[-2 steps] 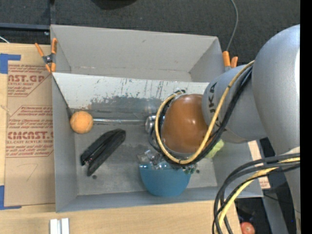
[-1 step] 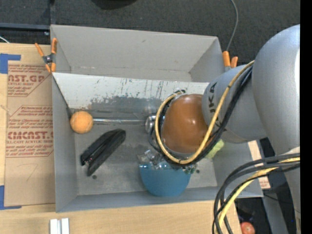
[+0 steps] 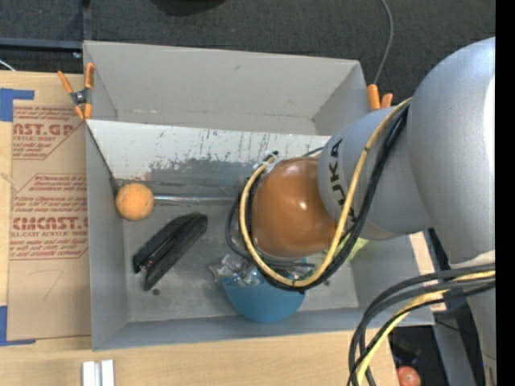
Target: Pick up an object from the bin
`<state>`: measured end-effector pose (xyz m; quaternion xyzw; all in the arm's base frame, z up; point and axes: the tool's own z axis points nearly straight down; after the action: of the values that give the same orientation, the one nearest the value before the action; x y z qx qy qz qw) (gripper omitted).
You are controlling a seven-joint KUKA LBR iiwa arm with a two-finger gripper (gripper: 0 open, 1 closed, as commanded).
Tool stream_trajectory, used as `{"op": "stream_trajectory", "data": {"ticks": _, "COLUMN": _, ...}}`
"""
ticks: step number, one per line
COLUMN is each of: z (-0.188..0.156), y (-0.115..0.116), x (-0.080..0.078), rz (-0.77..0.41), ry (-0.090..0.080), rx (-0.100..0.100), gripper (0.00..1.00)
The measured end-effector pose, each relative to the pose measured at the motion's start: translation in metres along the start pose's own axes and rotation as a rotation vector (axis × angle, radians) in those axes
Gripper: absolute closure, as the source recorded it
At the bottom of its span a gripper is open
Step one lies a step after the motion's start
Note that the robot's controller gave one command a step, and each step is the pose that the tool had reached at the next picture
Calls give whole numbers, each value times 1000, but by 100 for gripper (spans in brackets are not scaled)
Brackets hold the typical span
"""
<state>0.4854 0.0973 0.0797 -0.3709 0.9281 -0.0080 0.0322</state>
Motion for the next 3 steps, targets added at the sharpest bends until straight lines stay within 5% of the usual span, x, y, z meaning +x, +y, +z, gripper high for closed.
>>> {"op": "stream_trajectory", "data": {"ticks": 3, "z": 0, "y": 0, "x": 0, "rz": 0, "ry": 0, "rx": 0, "gripper": 100}}
